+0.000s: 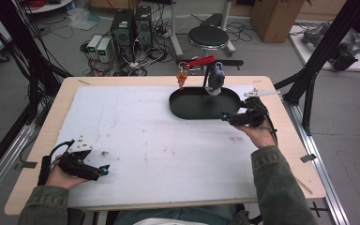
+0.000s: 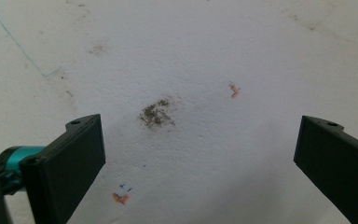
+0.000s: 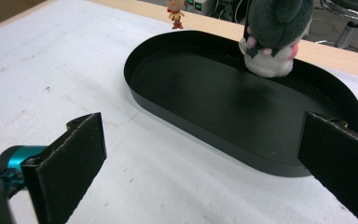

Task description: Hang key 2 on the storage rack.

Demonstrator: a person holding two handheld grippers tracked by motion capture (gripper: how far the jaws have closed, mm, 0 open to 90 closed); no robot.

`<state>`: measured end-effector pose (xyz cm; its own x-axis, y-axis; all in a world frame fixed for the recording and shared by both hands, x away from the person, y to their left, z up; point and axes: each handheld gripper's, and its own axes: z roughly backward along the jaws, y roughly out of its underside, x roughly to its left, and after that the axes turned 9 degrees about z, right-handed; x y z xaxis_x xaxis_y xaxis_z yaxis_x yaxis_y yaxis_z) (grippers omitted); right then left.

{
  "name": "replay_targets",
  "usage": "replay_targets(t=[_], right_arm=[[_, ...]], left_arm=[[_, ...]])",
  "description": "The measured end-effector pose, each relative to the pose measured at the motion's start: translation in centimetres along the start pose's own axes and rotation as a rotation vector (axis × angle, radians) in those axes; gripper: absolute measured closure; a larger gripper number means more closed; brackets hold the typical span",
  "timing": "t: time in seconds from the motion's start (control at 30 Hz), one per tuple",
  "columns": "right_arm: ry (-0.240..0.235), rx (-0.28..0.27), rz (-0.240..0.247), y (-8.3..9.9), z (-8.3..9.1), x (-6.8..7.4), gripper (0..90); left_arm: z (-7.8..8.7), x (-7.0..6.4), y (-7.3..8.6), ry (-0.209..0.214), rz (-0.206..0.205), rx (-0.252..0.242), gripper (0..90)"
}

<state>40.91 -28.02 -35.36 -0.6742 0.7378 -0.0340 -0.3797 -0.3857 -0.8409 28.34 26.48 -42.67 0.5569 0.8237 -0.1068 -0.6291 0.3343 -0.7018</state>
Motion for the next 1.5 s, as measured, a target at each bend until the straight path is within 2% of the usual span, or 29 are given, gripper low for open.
replay_targets(t=[0.27,0.3,0.63,0.93,1.0,1.13,1.37,1.5], right_arm=[[0.019,-0.013,-0.013,2.0,1.1,0.2,0.5],[0.023,0.000,-0.016,2.2,1.1,0.2,0.5],[0.038,-0.039,-0.027,4.5,2.5,0.5,0.5],[0.076,-0.072,-0.051,7.3,3.4,0.7,0.5],[0.075,-0.097,-0.049,7.7,3.7,0.7,0.5],[0.083,-0.106,-0.039,8.2,4.2,1.1,0.5],[0.086,-0.108,-0.039,9.3,5.0,1.3,0.5],[0.086,-0.046,-0.004,9.6,5.0,1.2,0.5]], left_arm=[[0.0,0.1,0.1,0.003,0.007,0.000,2.3],[0.0,0.1,0.1,0.003,0.005,0.003,2.3],[0.0,0.3,0.2,-0.003,0.009,0.005,2.3],[0.0,0.3,0.4,-0.008,0.020,0.004,2.3],[0.0,0.4,0.4,-0.010,0.023,0.005,2.3],[0.0,0.5,0.6,-0.010,0.022,0.013,2.3],[0.1,0.6,0.7,-0.013,0.025,0.009,2.3],[-0.3,0.5,0.8,-0.015,0.012,0.032,2.3]])
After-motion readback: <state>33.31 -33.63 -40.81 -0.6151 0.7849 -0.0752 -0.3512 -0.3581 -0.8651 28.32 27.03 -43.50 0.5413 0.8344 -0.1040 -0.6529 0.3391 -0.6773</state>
